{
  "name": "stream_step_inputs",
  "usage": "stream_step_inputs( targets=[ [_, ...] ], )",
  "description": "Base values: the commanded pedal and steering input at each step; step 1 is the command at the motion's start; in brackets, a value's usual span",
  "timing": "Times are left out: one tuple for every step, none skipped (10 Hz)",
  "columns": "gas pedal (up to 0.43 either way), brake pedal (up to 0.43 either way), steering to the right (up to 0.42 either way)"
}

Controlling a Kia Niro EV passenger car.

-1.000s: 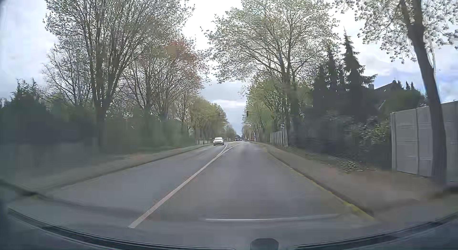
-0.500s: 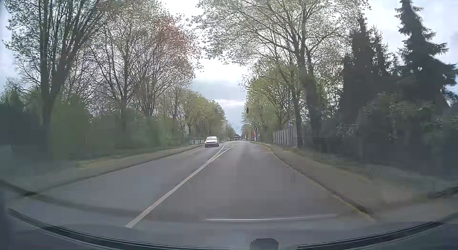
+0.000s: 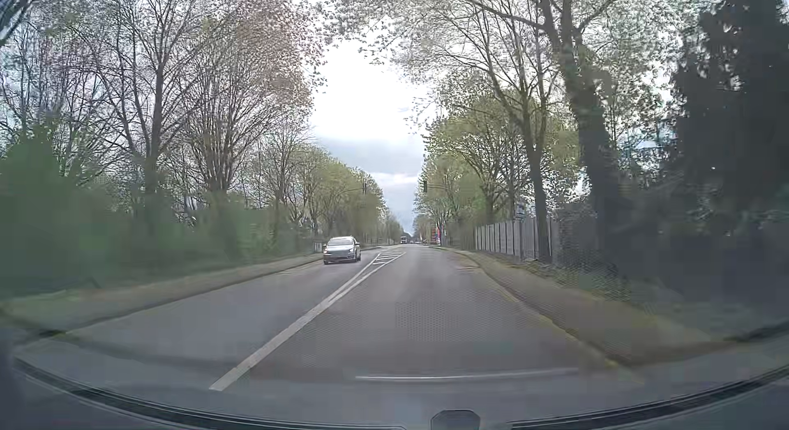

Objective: Follow the waypoints while adhering to traffic rules and regulations

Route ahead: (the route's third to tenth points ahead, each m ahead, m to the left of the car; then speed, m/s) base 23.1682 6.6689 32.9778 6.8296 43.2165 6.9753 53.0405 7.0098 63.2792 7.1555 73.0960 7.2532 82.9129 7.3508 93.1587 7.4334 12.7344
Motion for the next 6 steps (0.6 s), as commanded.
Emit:
stream_step_inputs(
  targets=[
    [0.169, 0.000, 0.001],
    [0.169, 0.000, 0.001],
    [0.169, 0.000, 0.001],
    [0.157, 0.000, 0.001],
    [0.157, 0.000, 0.001],
    [0.150, 0.000, 0.001]
  ],
)
